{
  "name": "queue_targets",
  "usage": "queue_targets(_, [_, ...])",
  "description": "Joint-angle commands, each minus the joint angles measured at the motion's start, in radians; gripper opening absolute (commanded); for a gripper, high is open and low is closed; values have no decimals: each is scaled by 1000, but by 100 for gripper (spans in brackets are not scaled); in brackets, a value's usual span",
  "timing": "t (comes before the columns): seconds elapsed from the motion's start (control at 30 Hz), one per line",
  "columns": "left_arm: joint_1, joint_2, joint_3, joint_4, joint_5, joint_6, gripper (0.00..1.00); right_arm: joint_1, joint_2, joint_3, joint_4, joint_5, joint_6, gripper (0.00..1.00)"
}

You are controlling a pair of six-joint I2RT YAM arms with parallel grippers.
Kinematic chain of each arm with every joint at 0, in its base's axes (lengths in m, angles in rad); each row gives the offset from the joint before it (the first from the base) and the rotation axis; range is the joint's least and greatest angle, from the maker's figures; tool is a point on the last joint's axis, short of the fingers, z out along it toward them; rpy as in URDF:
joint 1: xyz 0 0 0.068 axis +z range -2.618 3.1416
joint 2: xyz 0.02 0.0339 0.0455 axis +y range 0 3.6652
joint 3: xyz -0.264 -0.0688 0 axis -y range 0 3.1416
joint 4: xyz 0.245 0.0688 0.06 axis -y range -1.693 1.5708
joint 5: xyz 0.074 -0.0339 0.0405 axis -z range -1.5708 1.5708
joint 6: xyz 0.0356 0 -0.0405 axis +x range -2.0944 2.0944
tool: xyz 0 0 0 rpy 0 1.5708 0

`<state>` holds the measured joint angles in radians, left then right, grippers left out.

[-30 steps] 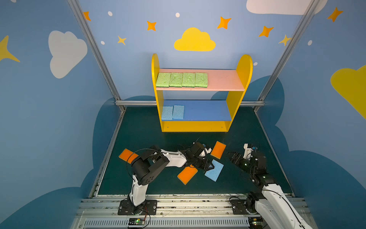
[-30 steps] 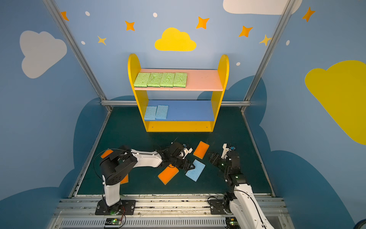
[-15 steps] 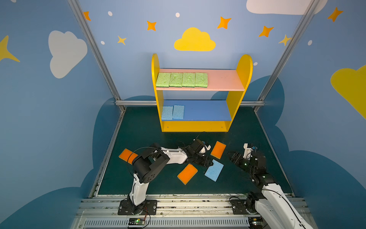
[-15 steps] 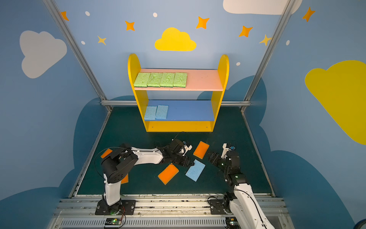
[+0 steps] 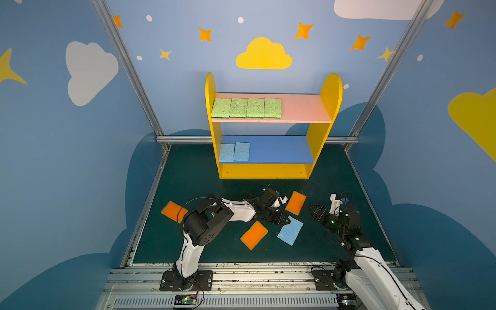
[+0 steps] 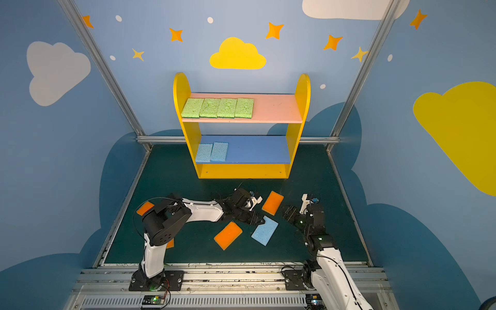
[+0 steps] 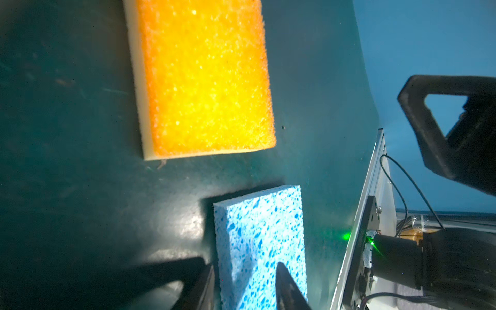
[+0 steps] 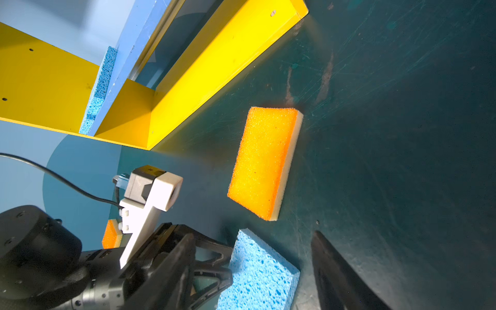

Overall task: Place and organize the cleaning sponges onto the shelf
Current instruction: 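Lower both grippers around the blue sponge on the table, then grasp the blue sponge with the right gripper while the left steadies it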

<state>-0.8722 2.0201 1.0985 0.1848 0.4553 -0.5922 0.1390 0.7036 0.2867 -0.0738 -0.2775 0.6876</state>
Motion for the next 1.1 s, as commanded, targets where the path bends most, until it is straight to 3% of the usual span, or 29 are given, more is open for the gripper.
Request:
queue_targets(0.0, [-14, 29, -15, -7, 12, -15, 34, 3, 4, -7, 30, 1, 10, 67])
queue_targets(0.3, [-17, -4, -54, 25, 9, -30, 3, 1, -3, -8, 22, 4, 8, 67])
queue_targets(0.83, [61, -279, -202, 10, -41, -5, 3, 0, 29, 16, 47, -78, -2, 73])
queue_targets(1.07, [127, -382, -284, 16, -29, 8, 3, 32, 153, 57, 192, -313, 29, 77])
